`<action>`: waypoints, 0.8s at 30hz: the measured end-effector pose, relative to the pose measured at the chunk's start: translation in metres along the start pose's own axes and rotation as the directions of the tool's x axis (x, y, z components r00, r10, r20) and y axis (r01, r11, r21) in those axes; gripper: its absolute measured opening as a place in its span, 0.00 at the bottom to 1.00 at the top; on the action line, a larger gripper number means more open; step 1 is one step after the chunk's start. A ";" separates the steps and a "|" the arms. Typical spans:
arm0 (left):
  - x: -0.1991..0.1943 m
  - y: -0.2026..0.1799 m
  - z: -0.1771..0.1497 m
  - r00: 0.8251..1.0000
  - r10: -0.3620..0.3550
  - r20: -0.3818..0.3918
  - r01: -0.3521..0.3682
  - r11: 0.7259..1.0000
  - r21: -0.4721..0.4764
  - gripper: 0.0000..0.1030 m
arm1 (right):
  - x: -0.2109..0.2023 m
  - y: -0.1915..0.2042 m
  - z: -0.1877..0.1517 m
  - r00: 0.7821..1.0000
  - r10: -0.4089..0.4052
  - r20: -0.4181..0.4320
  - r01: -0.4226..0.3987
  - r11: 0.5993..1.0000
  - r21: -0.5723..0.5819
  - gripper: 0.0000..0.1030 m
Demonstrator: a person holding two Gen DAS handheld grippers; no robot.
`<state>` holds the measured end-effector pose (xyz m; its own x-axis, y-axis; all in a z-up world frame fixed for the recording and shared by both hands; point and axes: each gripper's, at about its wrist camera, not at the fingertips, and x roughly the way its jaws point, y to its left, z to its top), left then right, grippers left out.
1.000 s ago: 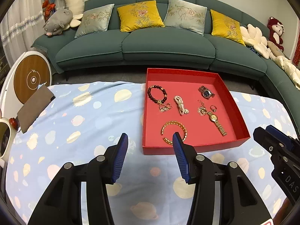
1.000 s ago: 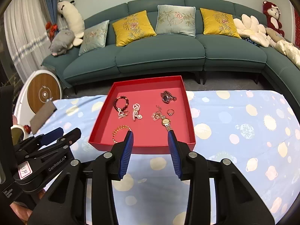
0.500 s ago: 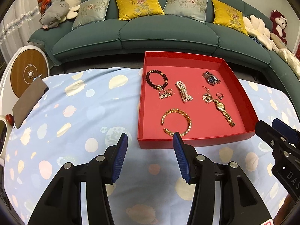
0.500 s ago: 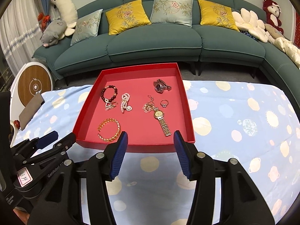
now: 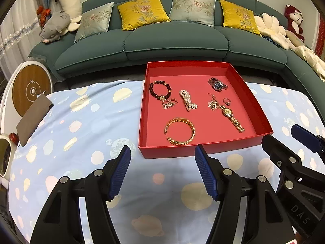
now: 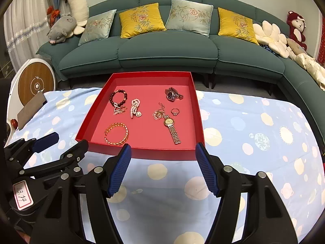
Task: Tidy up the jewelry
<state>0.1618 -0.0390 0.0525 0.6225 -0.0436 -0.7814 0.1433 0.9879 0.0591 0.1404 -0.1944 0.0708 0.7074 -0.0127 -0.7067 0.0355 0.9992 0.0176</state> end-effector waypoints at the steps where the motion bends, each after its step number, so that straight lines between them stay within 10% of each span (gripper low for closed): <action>1: 0.000 0.000 0.000 1.000 -0.004 -0.001 0.004 1.000 0.001 0.62 | 0.000 -0.001 0.000 1.000 -0.005 0.002 0.005 1.000 -0.001 0.61; 24: 0.000 0.003 -0.001 1.000 0.020 -0.003 -0.020 0.999 -0.035 0.62 | -0.001 0.001 -0.002 1.000 -0.013 0.007 0.013 1.000 -0.008 0.61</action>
<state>0.1613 -0.0357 0.0525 0.6229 -0.0238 -0.7820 0.1042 0.9931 0.0528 0.1388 -0.1938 0.0701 0.7122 -0.0260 -0.7015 0.0390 0.9992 0.0026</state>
